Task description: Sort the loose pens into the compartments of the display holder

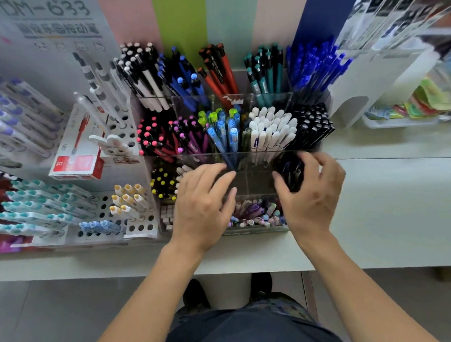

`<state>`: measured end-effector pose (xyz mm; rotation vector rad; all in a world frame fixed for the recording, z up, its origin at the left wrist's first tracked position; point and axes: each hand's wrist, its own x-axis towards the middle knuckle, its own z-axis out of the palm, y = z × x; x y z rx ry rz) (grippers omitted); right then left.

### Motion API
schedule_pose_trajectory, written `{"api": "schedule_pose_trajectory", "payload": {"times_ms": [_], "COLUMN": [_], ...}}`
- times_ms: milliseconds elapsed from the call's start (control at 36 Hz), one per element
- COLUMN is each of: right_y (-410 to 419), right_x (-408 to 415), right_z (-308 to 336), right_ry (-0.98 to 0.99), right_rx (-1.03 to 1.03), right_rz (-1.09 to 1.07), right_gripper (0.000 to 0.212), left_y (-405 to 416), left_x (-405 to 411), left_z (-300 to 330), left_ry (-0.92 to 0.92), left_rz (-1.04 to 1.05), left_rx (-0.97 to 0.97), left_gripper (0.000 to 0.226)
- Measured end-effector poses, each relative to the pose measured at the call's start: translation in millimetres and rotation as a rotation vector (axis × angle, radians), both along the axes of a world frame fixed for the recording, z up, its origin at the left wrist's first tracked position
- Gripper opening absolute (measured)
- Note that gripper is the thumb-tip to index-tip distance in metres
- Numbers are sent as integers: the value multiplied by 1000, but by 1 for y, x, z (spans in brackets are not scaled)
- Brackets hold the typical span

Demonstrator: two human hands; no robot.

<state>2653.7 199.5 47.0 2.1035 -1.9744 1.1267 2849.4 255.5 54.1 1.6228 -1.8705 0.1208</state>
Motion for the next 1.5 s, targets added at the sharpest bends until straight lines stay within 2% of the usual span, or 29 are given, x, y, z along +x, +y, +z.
{"api": "schedule_pose_trajectory", "payload": {"times_ms": [111,194,250,306,361,444,556,639,722,778,917,1000,1111,1250,1361,1417,1500], "right_y": [3,12,17,19,18,14,5,6,15,20,26,28,30,24,16,20,19], "right_x": [3,18,21,18,14,12,1,-1,0,0,4,13,19,21,18,16,15], "right_z": [-1,-2,-4,-2,0,7,12,12,4,-2,-12,-15,-17,-14,-4,7,31], "right_ry": [-126,-7,64,15,-105,-135,-237,-193,-111,-131,-264,-257,-289,-356,-305,-279,-254], "right_rx": [98,178,224,252,288,278,270,257,176,186,252,222,213,177,197,131,-148], "right_rz": [-36,-63,-86,-43,8,40,199,298,209,138,159,130,83,131,188,200,159], "right_gripper": [70,76,76,76,74,61,49,51,48,53,61,58,57,53,46,41,38], "left_y": [-13,-22,-28,-38,-47,-54,-52,-48,-45,-44,-41,-38,-34,-31,-29,-23,-18], "left_x": [-19,-35,-47,-58,-67,-77,-76,-71,-66,-64,-61,-58,-53,-45,-38,-34,-23], "left_z": [1,5,7,6,5,6,4,0,-3,-5,-10,-11,-8,-4,1,9,24], "left_ry": [17,31,96,183,255,402,546,568,514,468,368,326,323,327,333,332,281], "left_rz": [-77,-108,-155,-191,-194,-174,-148,-114,-56,-44,-127,-161,-188,-206,-192,-194,-192], "left_rx": [99,233,374,481,521,568,605,597,557,521,481,475,427,409,370,334,166], "left_gripper": [29,38,47,55,60,56,57,51,38,35,43,48,50,49,45,42,35]}}
